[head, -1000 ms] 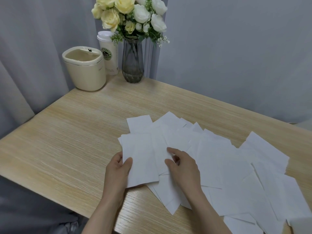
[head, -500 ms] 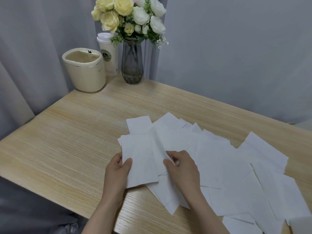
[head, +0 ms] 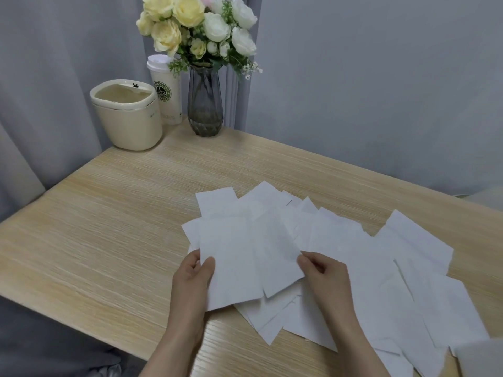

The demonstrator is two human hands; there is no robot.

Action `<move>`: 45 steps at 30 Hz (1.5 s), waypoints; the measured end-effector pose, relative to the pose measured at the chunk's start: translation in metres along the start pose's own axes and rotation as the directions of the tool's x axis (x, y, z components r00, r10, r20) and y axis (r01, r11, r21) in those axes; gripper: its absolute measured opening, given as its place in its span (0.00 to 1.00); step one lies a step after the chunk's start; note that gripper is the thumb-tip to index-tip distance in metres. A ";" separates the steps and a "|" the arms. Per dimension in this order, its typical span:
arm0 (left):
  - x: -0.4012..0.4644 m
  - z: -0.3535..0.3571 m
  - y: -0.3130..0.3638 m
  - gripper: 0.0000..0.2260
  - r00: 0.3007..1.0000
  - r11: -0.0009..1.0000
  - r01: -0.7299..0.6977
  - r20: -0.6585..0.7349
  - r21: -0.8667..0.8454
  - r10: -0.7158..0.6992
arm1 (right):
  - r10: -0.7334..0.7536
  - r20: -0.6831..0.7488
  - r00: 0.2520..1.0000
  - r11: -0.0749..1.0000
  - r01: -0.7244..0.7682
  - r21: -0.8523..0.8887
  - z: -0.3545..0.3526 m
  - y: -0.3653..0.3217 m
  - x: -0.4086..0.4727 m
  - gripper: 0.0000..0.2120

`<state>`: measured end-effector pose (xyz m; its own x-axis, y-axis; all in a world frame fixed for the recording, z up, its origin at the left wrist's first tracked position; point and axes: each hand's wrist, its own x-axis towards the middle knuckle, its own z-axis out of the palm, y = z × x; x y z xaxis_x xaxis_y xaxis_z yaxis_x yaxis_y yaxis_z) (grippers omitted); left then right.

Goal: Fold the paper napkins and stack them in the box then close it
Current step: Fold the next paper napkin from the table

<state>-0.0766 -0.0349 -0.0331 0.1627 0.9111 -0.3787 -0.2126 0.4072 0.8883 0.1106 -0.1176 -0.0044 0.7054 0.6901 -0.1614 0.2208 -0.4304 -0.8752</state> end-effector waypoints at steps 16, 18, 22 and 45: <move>-0.011 0.057 -0.031 0.11 0.967 0.982 0.162 0.180 0.099 -0.178 | 0.154 -0.071 0.986 0.923 -0.117 0.366 -0.047 0.011 -0.014 0.05; -0.009 0.056 -0.031 0.11 0.965 0.979 0.174 0.180 0.105 -0.191 | 0.153 0.001 0.988 0.923 -0.143 0.358 -0.036 0.012 -0.020 0.06; -0.009 0.056 -0.029 0.12 0.963 0.978 0.173 0.185 0.119 -0.193 | 0.113 0.063 0.992 0.941 -0.127 0.313 -0.015 0.012 -0.030 0.06; -0.011 0.057 -0.030 0.09 0.970 0.987 0.117 0.199 0.112 -0.137 | 0.112 0.081 0.990 0.958 -0.129 0.257 -0.004 0.019 -0.042 0.05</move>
<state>-0.0168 -0.0610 -0.0408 0.3790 0.8153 -0.4377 -0.0830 0.5010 0.8614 0.0876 -0.1570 -0.0121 0.6690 0.6824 -0.2948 -0.0529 -0.3518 -0.9346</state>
